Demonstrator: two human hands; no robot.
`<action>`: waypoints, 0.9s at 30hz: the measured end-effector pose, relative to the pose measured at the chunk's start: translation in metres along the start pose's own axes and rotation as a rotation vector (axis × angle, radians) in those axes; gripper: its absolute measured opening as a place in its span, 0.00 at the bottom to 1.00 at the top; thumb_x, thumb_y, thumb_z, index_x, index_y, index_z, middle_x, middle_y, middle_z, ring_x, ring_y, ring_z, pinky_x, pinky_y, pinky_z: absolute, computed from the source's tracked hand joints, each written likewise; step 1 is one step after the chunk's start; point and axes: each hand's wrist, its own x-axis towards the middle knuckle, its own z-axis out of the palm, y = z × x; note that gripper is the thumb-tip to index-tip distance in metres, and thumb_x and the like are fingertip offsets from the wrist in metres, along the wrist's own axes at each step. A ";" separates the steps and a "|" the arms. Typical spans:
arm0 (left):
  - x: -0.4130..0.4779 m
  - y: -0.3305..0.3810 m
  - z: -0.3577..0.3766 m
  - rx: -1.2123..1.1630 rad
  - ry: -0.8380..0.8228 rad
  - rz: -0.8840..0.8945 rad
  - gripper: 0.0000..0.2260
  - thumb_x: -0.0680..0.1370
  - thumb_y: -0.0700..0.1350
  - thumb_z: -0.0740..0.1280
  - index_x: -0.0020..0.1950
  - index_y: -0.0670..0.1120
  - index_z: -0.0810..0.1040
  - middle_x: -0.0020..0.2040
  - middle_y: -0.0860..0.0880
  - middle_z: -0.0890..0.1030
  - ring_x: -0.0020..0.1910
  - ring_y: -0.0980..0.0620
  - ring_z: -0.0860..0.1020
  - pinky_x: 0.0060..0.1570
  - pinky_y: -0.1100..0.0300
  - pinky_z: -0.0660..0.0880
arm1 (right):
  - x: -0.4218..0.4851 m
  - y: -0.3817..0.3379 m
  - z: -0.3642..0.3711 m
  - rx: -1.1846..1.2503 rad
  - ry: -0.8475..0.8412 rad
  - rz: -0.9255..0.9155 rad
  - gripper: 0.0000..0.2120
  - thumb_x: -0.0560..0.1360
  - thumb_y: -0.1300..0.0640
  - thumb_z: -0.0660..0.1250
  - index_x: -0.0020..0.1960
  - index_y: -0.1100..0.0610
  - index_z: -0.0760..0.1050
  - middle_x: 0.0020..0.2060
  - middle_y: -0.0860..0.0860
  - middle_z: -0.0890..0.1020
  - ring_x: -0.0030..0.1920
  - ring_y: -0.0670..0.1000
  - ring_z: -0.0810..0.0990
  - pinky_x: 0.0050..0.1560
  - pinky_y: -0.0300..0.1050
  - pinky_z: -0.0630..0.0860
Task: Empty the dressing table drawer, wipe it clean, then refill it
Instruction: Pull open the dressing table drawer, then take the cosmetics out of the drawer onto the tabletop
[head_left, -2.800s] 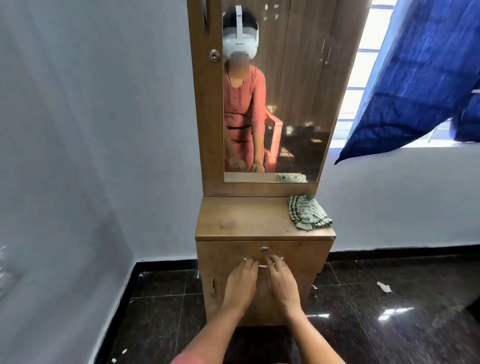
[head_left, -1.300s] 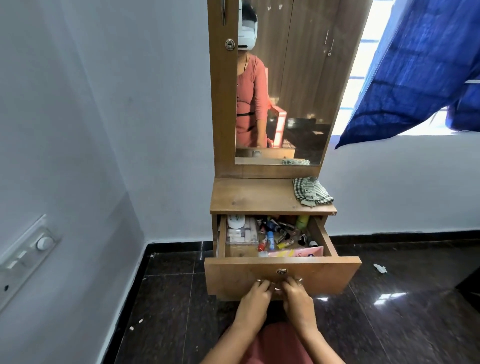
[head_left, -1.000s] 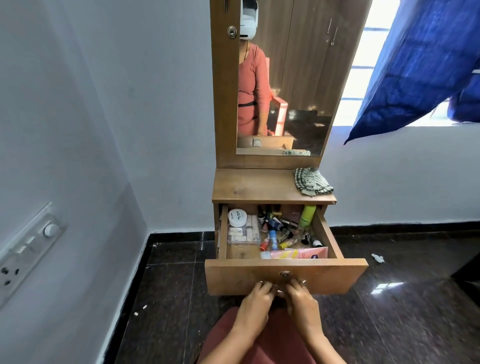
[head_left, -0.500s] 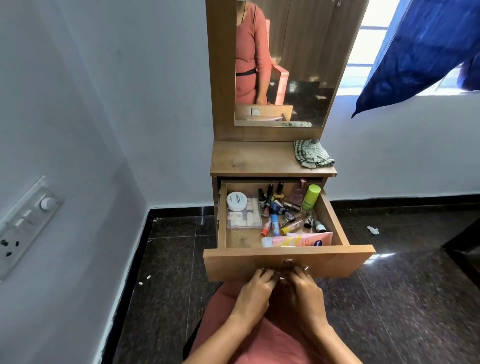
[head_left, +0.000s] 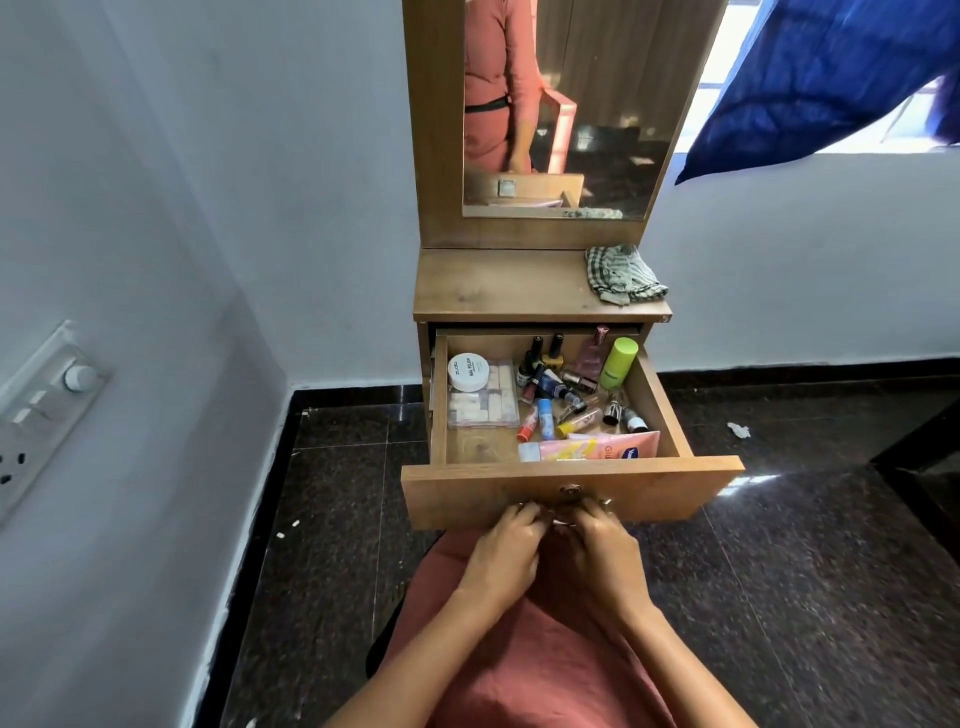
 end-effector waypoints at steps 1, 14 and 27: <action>0.001 0.001 -0.004 -0.016 -0.015 -0.004 0.19 0.76 0.35 0.58 0.66 0.45 0.70 0.65 0.48 0.71 0.66 0.48 0.67 0.63 0.52 0.71 | 0.001 0.001 -0.001 0.001 -0.020 -0.002 0.10 0.73 0.58 0.65 0.54 0.53 0.79 0.55 0.49 0.80 0.56 0.54 0.78 0.46 0.51 0.76; 0.064 0.008 -0.085 -0.400 0.316 -0.048 0.11 0.76 0.34 0.62 0.54 0.43 0.80 0.54 0.47 0.81 0.53 0.52 0.78 0.53 0.62 0.73 | 0.051 -0.004 -0.076 0.378 0.142 -0.073 0.04 0.70 0.67 0.70 0.43 0.62 0.82 0.37 0.48 0.81 0.39 0.36 0.78 0.42 0.24 0.71; 0.112 -0.028 -0.068 -0.287 -0.374 -0.188 0.22 0.73 0.36 0.68 0.67 0.41 0.70 0.67 0.43 0.73 0.66 0.47 0.71 0.64 0.60 0.67 | 0.122 0.042 -0.089 -0.152 -0.285 0.080 0.13 0.74 0.62 0.66 0.58 0.58 0.78 0.59 0.56 0.78 0.61 0.56 0.74 0.60 0.46 0.71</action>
